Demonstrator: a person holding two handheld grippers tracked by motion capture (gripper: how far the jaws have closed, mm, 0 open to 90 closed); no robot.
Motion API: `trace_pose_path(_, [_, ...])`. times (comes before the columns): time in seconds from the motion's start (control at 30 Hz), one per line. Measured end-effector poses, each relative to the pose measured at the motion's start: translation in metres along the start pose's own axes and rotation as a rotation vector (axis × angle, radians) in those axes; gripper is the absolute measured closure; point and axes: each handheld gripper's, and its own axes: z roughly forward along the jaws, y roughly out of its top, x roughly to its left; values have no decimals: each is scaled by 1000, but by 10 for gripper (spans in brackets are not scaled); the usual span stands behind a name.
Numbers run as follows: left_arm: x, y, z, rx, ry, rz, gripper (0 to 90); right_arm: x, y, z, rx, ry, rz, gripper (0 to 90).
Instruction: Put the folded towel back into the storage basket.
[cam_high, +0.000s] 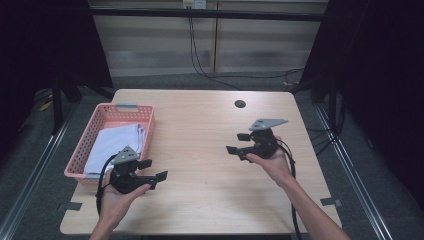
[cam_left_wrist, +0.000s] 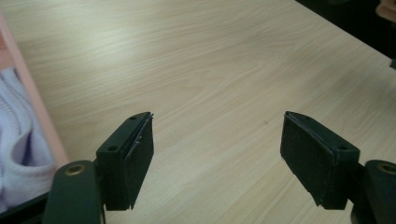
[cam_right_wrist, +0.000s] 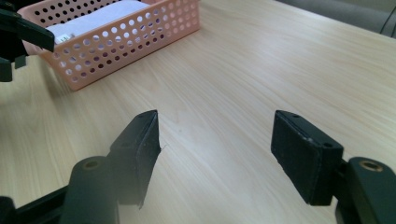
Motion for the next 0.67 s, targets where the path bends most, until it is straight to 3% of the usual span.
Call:
trace_pose_path(0.03, [-2, 0, 2, 7, 9, 0, 272, -3, -5, -7, -8, 8, 17, 321])
trace_pose_path(0.17, [-8, -4, 9, 13, 14, -12, 270, -6, -29, -33, 0, -35, 25, 313])
trace_pose_path(0.27, [-14, -11, 15, 31, 7, -17, 265, -8, -46, -51, -44, -40, 89, 314])
trace_pose_path(0.43, [-25, -29, 15, 69, -33, -18, 265, -4, -76, -72, -23, -86, 121, 304])
trace_pose_path(0.5, [-28, -39, 18, 84, -35, -29, 267, -3, -89, -79, -29, -98, 145, 299])
trace_pose_path(0.6, [-28, -49, 27, 151, -38, 12, 276, -2, -108, -81, -8, -120, 154, 282])
trace_pose_path(0.67, [-26, -49, 30, 157, -44, -9, 273, -3, -115, -80, 16, -140, 155, 273])
